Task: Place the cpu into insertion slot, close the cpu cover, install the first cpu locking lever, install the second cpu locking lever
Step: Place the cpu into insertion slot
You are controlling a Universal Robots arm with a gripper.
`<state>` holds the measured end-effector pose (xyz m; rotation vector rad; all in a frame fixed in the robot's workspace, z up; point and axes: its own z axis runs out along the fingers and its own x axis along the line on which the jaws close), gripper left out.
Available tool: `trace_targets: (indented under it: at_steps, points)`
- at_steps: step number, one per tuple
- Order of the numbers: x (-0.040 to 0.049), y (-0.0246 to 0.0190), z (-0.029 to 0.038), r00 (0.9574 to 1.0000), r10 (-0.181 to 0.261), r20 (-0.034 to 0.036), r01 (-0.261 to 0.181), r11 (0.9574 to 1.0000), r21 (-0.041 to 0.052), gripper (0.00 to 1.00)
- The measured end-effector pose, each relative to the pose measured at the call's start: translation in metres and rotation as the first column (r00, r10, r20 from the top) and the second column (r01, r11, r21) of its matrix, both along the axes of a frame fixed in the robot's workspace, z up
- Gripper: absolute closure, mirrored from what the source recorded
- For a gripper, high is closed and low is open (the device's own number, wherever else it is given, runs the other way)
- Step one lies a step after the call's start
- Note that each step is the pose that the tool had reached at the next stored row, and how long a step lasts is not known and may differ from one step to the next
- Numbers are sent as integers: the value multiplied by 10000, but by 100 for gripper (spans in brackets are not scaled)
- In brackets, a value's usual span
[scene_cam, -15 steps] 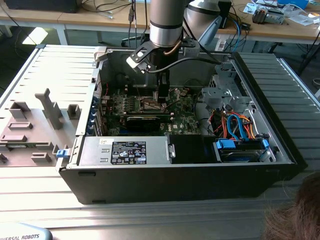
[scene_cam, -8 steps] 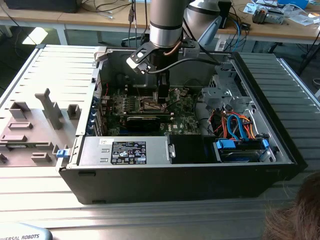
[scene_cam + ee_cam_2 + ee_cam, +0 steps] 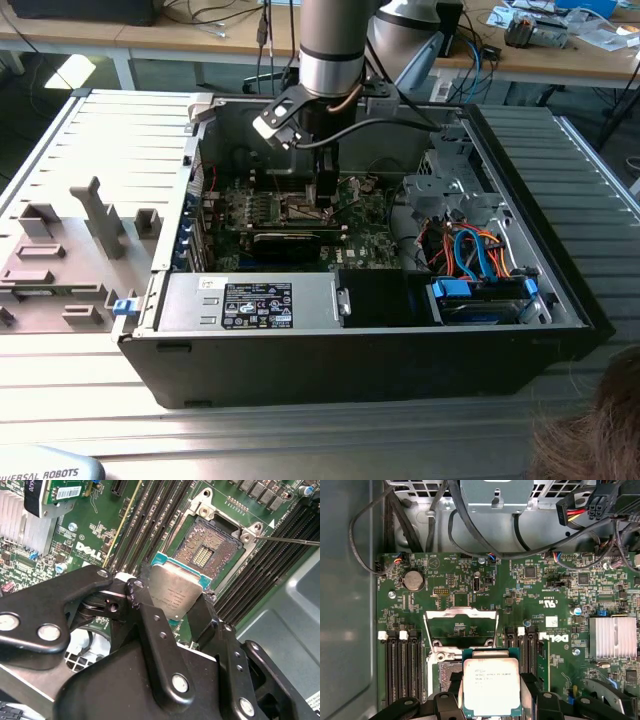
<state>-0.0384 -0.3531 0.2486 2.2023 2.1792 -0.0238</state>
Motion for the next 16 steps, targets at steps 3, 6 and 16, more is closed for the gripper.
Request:
trace_targets:
  at_steps: [3,6,16]
  points:
    - [0,0,-5,10000,1,0,-1,10000,-1,46]
    - [0,0,-11,10000,0,0,0,10000,0,46]
    - [0,0,-31,10000,0,0,0,10000,0,46]
